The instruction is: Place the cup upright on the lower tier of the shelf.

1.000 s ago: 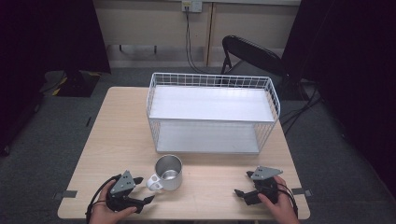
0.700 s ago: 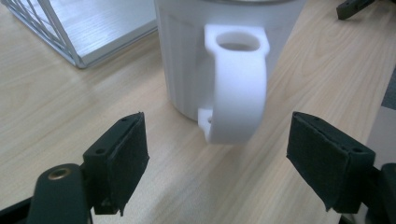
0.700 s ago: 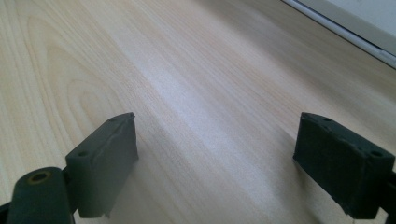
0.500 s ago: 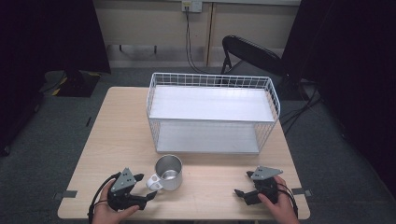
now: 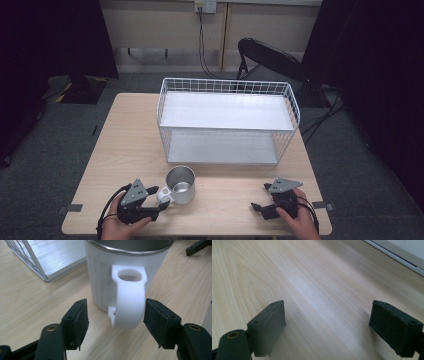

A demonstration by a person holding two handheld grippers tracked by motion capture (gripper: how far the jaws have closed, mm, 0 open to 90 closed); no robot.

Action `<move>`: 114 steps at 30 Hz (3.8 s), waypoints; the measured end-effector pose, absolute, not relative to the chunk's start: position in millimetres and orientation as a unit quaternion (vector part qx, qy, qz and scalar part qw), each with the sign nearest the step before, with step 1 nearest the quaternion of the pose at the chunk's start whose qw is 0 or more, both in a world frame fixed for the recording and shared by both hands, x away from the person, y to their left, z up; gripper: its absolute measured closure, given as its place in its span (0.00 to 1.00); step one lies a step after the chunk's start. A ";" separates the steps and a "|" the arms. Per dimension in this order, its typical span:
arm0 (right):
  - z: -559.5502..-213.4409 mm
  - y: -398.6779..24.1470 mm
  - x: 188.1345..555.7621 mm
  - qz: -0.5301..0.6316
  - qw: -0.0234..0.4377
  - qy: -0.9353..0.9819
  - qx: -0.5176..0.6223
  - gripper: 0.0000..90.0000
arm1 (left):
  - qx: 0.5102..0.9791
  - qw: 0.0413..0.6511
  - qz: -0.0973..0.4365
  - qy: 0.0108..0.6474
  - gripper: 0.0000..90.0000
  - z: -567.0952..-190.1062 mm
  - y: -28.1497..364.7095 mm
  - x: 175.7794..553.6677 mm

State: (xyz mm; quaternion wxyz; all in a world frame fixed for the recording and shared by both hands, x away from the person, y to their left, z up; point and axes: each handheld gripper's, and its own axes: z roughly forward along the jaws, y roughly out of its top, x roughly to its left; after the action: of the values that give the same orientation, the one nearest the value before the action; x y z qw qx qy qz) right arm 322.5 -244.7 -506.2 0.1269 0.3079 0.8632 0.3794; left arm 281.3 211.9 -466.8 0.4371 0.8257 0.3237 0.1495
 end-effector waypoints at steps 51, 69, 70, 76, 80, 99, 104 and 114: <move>-506.2 -244.7 322.5 0.379 0.127 0.863 0.308 0.14 | 0.837 0.434 0.145 0.299 0.79 -455.5 198.9 290.8; -506.1 -245.0 322.1 0.379 0.126 0.864 0.307 0.14 | 0.828 0.434 0.167 0.313 0.80 -449.2 198.6 285.5; -506.1 -245.0 322.1 0.380 0.126 0.864 0.307 0.14 | 0.827 0.435 0.169 0.314 0.80 -448.3 199.5 285.3; -506.2 -245.0 322.2 0.380 0.126 0.864 0.306 0.14 | 0.819 0.448 0.169 0.317 0.80 -443.7 201.3 283.9; -506.2 -244.9 322.1 0.380 0.126 0.864 0.307 0.14 | 0.815 0.455 0.172 0.316 0.80 -439.3 202.2 282.7; -506.1 -245.0 321.9 0.380 0.126 0.864 0.307 0.14 | 0.806 0.461 0.180 0.325 0.80 -425.0 195.6 297.1; -506.2 -245.0 321.8 0.379 0.127 0.864 0.307 0.14 | 0.804 0.462 0.176 0.331 0.80 -423.2 194.4 302.9; -506.2 -245.1 321.7 0.379 0.127 0.864 0.307 0.14 | 0.804 0.456 0.184 0.334 0.80 -418.7 191.0 311.6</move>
State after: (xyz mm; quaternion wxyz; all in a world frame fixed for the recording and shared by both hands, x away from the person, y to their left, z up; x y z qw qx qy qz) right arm 321.7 -245.1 -506.2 0.1267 0.3067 0.8637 0.3793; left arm 311.6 191.0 -418.7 0.4564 0.8037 0.3344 0.1842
